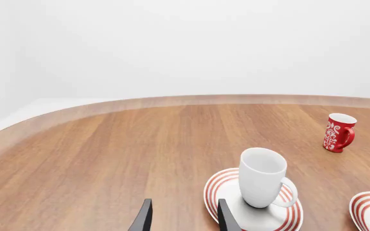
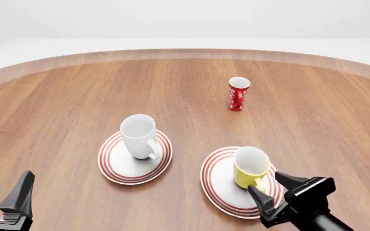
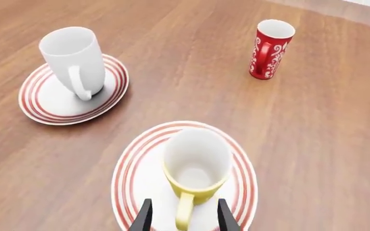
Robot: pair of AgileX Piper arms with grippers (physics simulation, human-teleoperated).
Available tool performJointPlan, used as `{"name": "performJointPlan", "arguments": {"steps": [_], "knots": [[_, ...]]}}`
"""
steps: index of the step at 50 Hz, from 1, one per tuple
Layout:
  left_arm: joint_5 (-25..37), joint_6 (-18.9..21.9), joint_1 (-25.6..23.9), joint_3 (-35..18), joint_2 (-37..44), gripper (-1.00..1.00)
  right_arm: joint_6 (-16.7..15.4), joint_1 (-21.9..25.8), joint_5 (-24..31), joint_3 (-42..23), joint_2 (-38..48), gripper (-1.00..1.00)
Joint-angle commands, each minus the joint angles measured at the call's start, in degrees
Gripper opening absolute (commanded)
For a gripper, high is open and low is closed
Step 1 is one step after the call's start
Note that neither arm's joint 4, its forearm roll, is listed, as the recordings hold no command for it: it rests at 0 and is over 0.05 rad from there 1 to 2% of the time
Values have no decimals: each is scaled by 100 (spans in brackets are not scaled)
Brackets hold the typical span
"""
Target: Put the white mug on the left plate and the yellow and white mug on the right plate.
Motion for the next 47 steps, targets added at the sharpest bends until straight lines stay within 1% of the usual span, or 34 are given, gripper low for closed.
{"name": "performJointPlan", "arguments": {"steps": [1, 3, 8, 15, 19, 22, 24, 27, 34, 37, 43, 47], "knots": [[0, 0, 0, 0, 0, 100, -66, -92, 1724, 0, -1804, 100], [0, 0, 0, 0, 0, 100, -79, -110, 2042, 0, -2133, 100], [0, 0, 0, 0, 0, 100, -104, -152, 2448, 0, -2575, 100], [0, 0, 0, 0, 0, 100, -153, -266, 3253, 0, -3459, 100], [0, 0, 0, 0, 0, 100, -173, -336, 3952, 0, -4232, 100], [0, 0, 0, 0, 0, 100, -183, -373, 4058, 0, -4377, 100], [0, 0, 0, 0, 0, 100, -201, -415, 4278, 0, -4624, 100], [0, 0, 0, 0, 0, 100, -212, -449, 4398, 0, -4767, 100], [0, 0, 0, 0, 0, 100, -250, -567, 5133, 0, -5586, 100], [0, 0, 0, 0, 0, 100, -275, -606, 5126, 0, -5615, 100], [0, 0, 0, 0, 0, 100, -284, -683, 5467, 0, -6038, 100], [0, 0, 0, 0, 0, 100, -261, -847, 5671, 0, -6330, 100]]}}
